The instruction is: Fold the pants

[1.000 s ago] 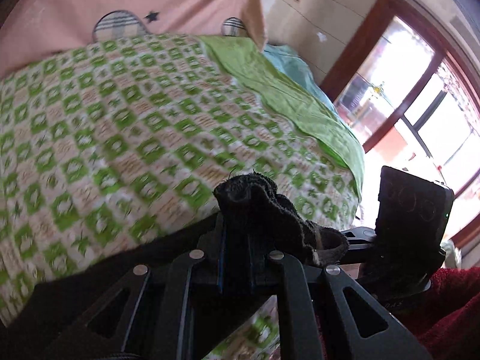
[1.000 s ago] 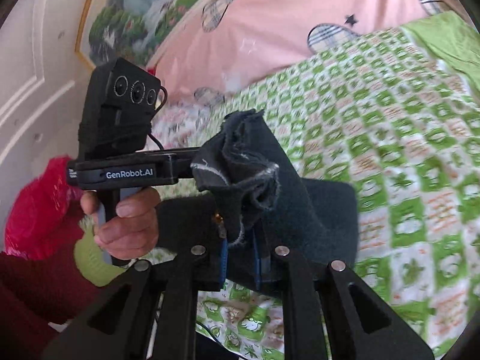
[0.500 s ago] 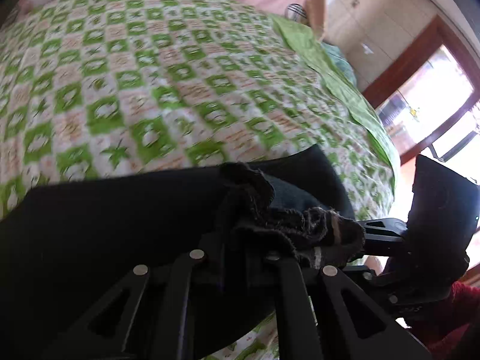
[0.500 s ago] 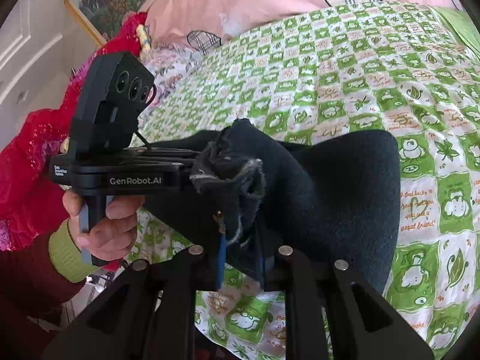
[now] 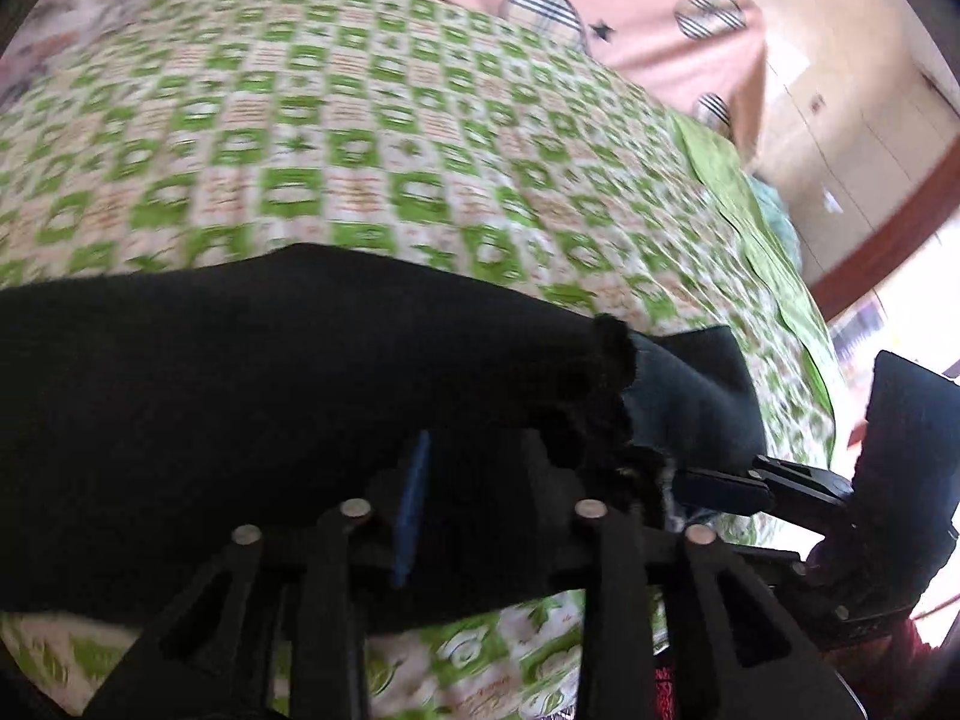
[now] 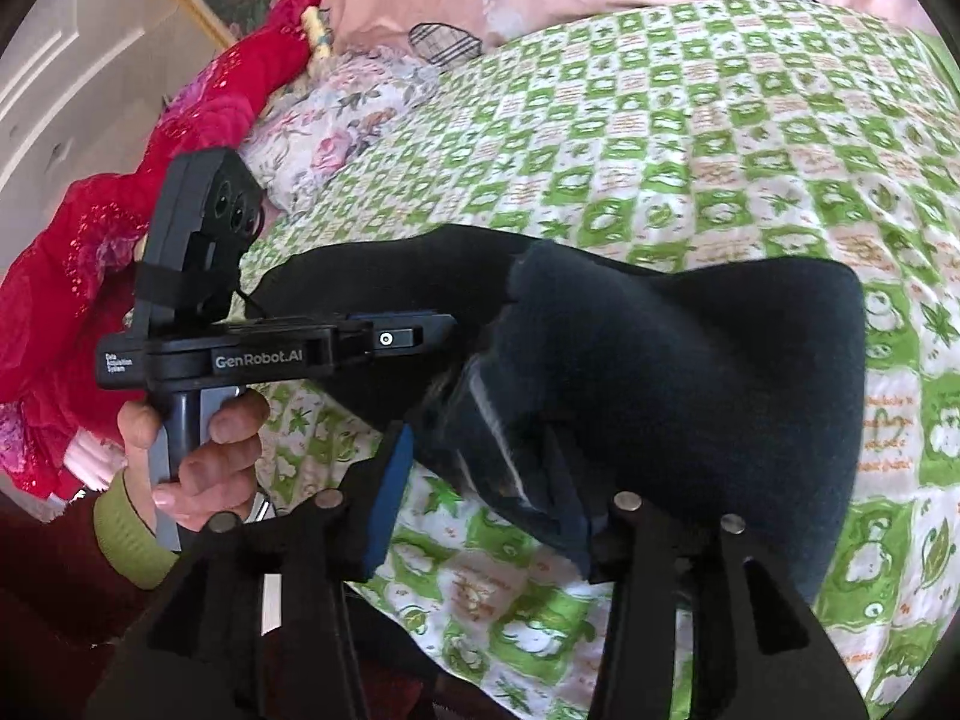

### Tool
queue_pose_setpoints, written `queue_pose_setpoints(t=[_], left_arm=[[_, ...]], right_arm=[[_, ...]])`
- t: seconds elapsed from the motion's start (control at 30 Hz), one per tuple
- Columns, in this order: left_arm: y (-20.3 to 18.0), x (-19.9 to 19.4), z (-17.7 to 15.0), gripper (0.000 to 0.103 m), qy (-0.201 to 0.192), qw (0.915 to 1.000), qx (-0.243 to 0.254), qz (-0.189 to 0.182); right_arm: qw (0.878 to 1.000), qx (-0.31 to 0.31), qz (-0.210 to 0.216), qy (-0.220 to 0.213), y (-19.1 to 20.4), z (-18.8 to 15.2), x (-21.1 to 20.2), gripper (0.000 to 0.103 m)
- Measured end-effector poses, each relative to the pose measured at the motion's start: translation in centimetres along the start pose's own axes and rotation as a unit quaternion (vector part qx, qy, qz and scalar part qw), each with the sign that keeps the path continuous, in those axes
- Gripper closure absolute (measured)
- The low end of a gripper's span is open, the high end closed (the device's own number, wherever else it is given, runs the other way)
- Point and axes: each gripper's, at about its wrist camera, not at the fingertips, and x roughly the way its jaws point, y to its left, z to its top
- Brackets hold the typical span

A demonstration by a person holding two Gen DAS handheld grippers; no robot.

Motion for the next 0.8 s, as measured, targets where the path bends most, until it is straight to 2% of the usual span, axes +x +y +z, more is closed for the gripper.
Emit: queue_pose_setpoints(t=[0.1,0.17,0.23,0.4,0.67,0.8], left_arm=[[1.1,-1.3,-0.7,0.065,-0.013,0.9994,-0.023,0.023],[1.8,-2.2,-1.1,0.058,-0.022,0.9979,-0.042,0.045],[2.7,-3.2,-1.5,0.051,-0.034,0.9954,-0.068,0.058],[4.3,-5.6,-2.8,0.044,-0.057,0.9872,-0.117,0.093],[8.3,-9.6,-5.7,0.035,-0.08,0.9675,-0.202,0.128],[11.8,-11.8,-7.6,0.035,-0.093,0.9493,-0.272,0.126]], right_arm=[[1.0,-0.011,0.013,0.002,0.7,0.6,0.1,0.056],[1.0,-0.024,0.016,0.001,1.2,1.2,0.1,0.056],[0.999,-0.031,0.018,0.0,1.6,1.9,0.2,0.056],[0.998,-0.047,0.03,-0.004,2.6,3.6,0.7,0.056],[0.995,-0.085,0.057,0.009,5.2,6.1,2.6,0.054],[0.992,-0.101,0.073,0.022,6.7,7.2,4.1,0.053]])
